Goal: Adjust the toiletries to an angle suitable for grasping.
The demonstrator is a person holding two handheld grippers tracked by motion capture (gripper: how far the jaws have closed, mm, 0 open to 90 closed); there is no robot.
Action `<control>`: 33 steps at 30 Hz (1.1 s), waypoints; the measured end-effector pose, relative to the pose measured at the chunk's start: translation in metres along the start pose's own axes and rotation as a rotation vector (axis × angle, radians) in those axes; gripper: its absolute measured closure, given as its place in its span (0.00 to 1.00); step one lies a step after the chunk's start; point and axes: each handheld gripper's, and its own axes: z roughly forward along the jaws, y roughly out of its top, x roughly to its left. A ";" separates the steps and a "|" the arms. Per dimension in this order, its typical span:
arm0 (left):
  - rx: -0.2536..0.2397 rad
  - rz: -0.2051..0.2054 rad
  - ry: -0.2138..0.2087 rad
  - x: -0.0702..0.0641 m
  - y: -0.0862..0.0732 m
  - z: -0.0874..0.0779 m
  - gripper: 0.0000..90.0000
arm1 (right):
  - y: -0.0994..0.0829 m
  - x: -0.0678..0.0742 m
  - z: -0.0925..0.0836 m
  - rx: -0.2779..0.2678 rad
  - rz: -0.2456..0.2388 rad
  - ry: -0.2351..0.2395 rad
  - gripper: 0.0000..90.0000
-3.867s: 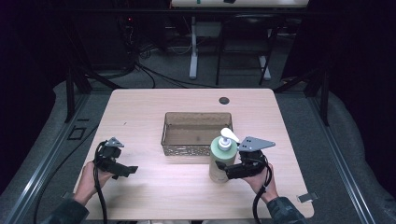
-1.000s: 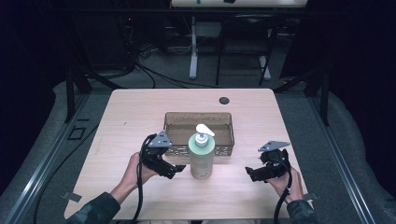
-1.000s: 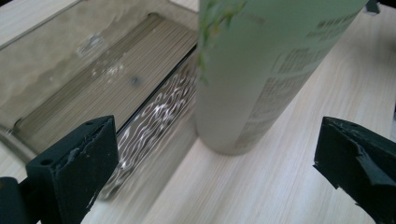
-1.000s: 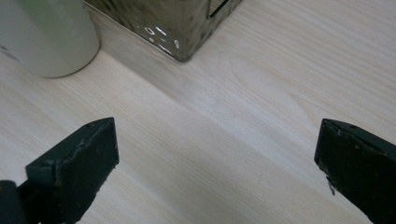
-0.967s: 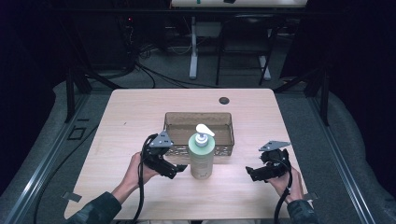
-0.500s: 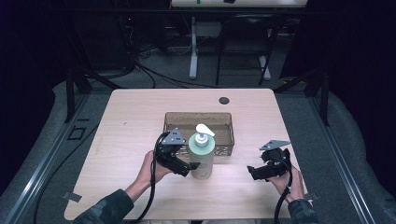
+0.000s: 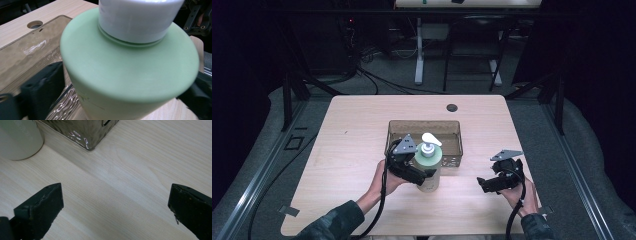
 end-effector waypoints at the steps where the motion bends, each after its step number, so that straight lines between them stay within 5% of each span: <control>1: 0.000 0.000 0.000 0.000 0.000 0.000 0.10 | 0.000 0.000 0.000 0.000 0.000 0.000 0.00; 13: -0.005 0.026 0.006 0.000 -0.003 -0.005 0.14 | 0.000 0.000 0.001 0.004 -0.009 0.003 0.00; 33: 0.026 -0.037 0.112 0.015 -0.020 -0.043 0.14 | 0.001 0.002 0.001 -0.005 -0.022 0.004 0.00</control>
